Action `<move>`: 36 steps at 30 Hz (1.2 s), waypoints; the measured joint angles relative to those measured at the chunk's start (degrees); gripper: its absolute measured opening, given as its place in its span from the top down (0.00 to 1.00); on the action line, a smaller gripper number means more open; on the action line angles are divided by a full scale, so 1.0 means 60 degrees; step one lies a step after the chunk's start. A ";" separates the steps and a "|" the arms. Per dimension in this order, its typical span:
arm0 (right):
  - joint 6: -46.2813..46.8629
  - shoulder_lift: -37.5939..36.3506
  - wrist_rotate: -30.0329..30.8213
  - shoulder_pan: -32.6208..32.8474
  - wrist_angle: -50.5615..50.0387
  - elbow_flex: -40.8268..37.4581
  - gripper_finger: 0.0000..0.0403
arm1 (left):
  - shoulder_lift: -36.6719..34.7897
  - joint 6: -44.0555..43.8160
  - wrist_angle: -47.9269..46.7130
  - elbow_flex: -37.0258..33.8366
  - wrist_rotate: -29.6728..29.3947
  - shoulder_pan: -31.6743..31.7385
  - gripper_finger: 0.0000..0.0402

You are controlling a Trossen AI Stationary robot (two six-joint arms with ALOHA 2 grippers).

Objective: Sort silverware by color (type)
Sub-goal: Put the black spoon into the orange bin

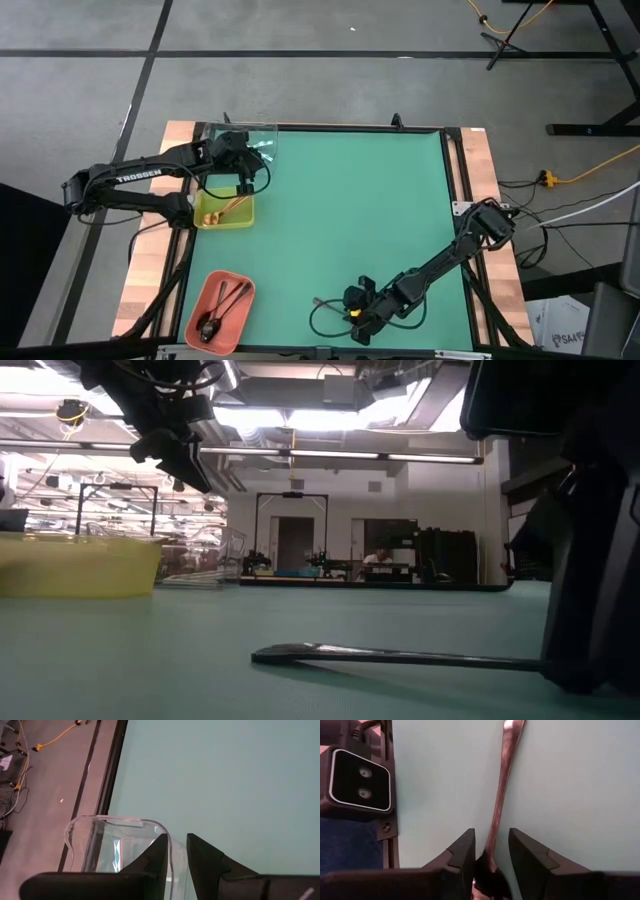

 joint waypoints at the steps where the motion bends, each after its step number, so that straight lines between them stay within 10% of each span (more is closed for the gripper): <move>1: 0.0000 0.0011 -0.0012 0.0000 0.0009 0.0000 0.71 | 0.0000 0.0000 0.0002 0.0000 -0.0002 0.0000 0.84; 22: -0.0197 0.0018 -0.0218 -0.0004 -0.0470 0.0033 0.72 | 0.0000 -0.0028 0.0000 0.0000 0.0000 0.0000 0.84; 36: -0.0166 0.0015 -0.0221 -0.0007 -0.0542 0.0015 0.96 | 0.0000 -0.0029 0.0000 0.0000 0.0000 0.0000 0.84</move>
